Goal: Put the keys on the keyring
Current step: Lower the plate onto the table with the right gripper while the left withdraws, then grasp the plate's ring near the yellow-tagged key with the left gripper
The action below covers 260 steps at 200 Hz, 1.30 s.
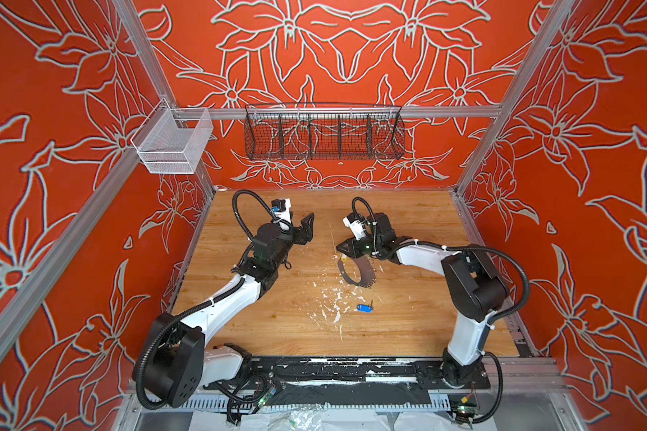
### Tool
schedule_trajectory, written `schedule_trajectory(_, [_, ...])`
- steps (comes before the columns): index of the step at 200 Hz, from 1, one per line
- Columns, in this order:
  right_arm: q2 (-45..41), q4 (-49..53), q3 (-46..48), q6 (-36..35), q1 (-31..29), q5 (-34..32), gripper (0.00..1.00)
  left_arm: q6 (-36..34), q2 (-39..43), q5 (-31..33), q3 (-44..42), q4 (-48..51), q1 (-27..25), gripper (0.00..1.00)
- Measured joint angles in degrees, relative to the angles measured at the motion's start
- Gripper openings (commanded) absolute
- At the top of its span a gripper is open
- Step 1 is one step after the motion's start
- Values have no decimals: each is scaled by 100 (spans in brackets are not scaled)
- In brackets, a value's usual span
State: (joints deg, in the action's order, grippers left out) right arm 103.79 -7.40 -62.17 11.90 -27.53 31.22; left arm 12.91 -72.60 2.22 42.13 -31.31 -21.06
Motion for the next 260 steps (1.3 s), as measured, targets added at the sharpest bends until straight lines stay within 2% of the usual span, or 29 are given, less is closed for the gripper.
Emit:
schedule_trajectory(35, [-1047,20,682,-234,2,-1309,13,-4,0,0,0,0,0,78])
schedule_trajectory(64, [-1484,-81,1204,-188,7,-1993,15,-61,0,-76,9,22,0,82])
schedule_trajectory(71, [-1499,-48,1239,-140,11,-2083,12,-83,-4,-87,31,68,0,83])
schedule_trajectory(110, [-1510,140,1246,116,48,-2238,8,-247,-96,-125,240,162,0,84])
schedule_trajectory(130, [-1443,326,1154,197,55,-2277,18,-289,-105,-125,238,164,0,84])
schedule_trajectory(192, [-518,802,238,203,-2,-2347,19,-621,-527,-138,326,74,0,82])
schedule_trajectory(226, [-221,848,52,74,-210,-2538,19,-1255,-1126,-402,577,4,0,74])
schedule_trajectory(260, [-570,732,372,-125,-282,-2804,22,-2417,-1648,-833,780,-48,7,73])
